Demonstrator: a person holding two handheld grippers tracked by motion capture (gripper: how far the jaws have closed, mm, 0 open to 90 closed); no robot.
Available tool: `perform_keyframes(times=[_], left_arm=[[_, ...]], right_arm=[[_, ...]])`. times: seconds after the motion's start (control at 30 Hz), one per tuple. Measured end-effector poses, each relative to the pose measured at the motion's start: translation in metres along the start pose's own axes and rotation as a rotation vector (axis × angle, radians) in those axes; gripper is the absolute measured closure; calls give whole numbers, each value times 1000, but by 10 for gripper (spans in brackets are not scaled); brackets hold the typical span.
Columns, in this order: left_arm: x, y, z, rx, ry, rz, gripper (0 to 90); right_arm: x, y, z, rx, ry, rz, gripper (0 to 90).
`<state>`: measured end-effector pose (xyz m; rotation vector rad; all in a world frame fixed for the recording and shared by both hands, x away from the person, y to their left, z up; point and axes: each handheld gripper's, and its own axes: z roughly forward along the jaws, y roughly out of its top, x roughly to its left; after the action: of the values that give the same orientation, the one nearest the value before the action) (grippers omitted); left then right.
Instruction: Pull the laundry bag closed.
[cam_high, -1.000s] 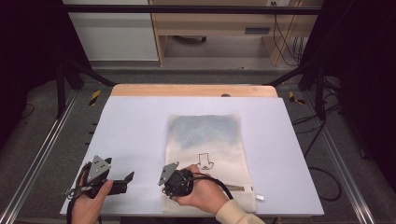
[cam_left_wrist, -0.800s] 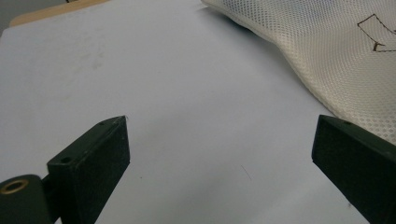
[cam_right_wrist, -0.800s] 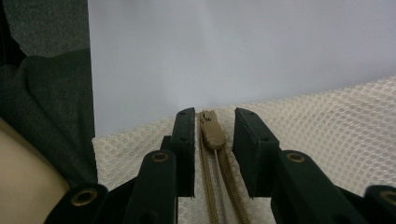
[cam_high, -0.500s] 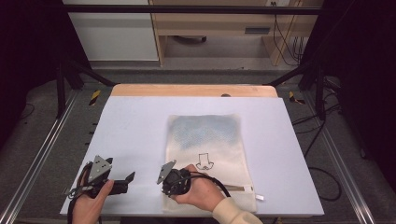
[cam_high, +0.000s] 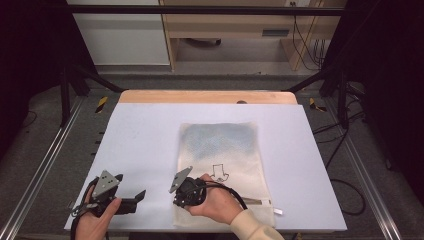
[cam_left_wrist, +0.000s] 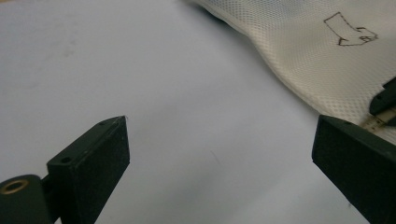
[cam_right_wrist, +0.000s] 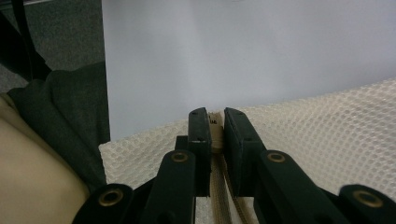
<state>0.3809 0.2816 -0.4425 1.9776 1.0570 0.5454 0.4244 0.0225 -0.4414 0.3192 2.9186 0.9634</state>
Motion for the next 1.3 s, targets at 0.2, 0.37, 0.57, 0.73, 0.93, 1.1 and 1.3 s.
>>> perform_keyframes(times=[0.2, 0.37, 0.57, 0.73, 0.93, 1.1, 1.3], left_arm=[[-19, -4, 2, 31, -73, -5, 45], [-33, -4, 9, 37, -141, -22, 52], [-45, -3, 19, 57, -215, -23, 68], [-53, -3, 28, 63, -283, -70, 106], [-65, -2, 46, 76, -337, -99, 176], [-66, -1, 51, 73, -352, -108, 240], [-64, -2, 57, 74, -392, -133, 319]], right_arm=[[-4, 2, -10, 2, 20, -6, 813], [-4, 6, -12, 2, 22, -8, 815], [-8, 11, -10, -5, 7, -10, 817], [-9, 14, -10, 16, 10, -13, 815], [-10, 19, -12, 22, 9, -28, 815], [-9, 20, -15, 13, 0, -32, 817], [-8, 20, -18, 1, 6, -28, 818]])
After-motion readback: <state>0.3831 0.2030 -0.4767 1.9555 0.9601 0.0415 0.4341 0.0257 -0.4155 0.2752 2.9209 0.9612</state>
